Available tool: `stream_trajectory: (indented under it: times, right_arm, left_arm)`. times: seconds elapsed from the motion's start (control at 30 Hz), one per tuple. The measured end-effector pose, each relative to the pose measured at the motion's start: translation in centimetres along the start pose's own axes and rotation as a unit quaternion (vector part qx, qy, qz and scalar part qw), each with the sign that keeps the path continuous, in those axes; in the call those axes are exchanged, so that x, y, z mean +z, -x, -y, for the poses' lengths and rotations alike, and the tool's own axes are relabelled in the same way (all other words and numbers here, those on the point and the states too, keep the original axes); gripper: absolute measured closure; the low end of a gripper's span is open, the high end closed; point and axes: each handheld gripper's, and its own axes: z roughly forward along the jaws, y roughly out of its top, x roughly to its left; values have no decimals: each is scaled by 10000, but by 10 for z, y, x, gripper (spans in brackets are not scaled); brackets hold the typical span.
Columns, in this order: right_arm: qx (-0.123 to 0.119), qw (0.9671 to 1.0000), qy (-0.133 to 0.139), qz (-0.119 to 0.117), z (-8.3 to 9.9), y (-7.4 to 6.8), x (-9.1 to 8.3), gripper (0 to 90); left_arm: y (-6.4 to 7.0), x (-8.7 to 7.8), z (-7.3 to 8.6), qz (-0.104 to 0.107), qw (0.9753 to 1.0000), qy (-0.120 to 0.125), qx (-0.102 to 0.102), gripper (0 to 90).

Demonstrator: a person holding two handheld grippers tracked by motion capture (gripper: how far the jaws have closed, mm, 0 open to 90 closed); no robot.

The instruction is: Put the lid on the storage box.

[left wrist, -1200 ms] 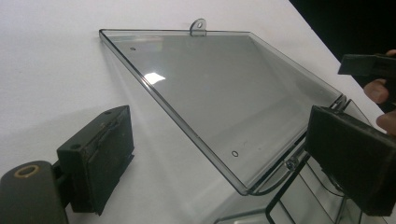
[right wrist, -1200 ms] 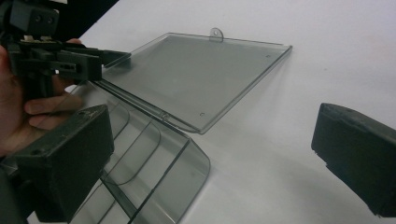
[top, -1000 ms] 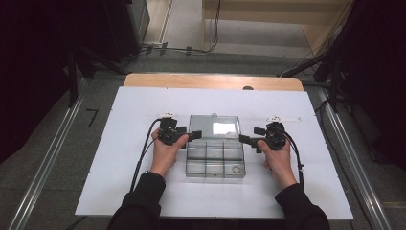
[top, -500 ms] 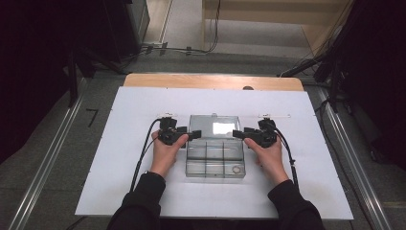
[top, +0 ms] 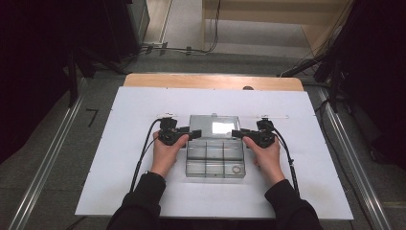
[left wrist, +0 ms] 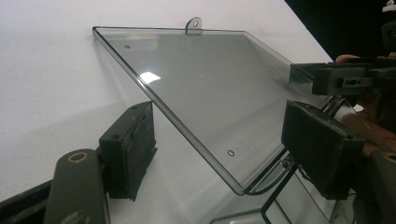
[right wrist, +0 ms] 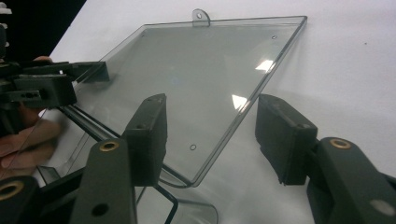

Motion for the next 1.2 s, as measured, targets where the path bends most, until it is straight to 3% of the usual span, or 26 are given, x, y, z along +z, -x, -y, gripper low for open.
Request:
stream_trajectory:
  times: [0.3, 0.47, 0.53, 0.67, 0.83, 1.0, 1.2]
  right_arm:
    - [90, 10000, 34, -9, 0, 1, 1, 452]
    - [71, 9999, 90, 9, 0, 1, -1, 495]
    - [78, 9999, 123, 8, 0, 1, -2, 507]
    - [70, 9996, 144, -238, -1, 1, -1, 529]
    - [-56, 9994, 239, -253, -1, -1, -4, 567]
    - [-343, 9986, 350, -221, -2, -5, -10, 632]
    - [-786, 9957, 458, -177, -3, -9, -18, 694]
  left_arm:
    - [-1, 1, 0, 8, 10000, -12, -54, 346]
    - [-2, 1, 0, 128, 9999, 15, -102, 384]
    - [-3, 0, 0, 265, 9996, 47, -126, 421]
    - [-2, -1, 0, 363, 9992, 118, -83, 487]
    - [-2, -3, 0, 415, 9989, 203, 28, 537]
    - [-2, -8, 1, 527, 9977, 418, -34, 627]
    - [4, -13, -2, 435, 9976, 479, 229, 677]
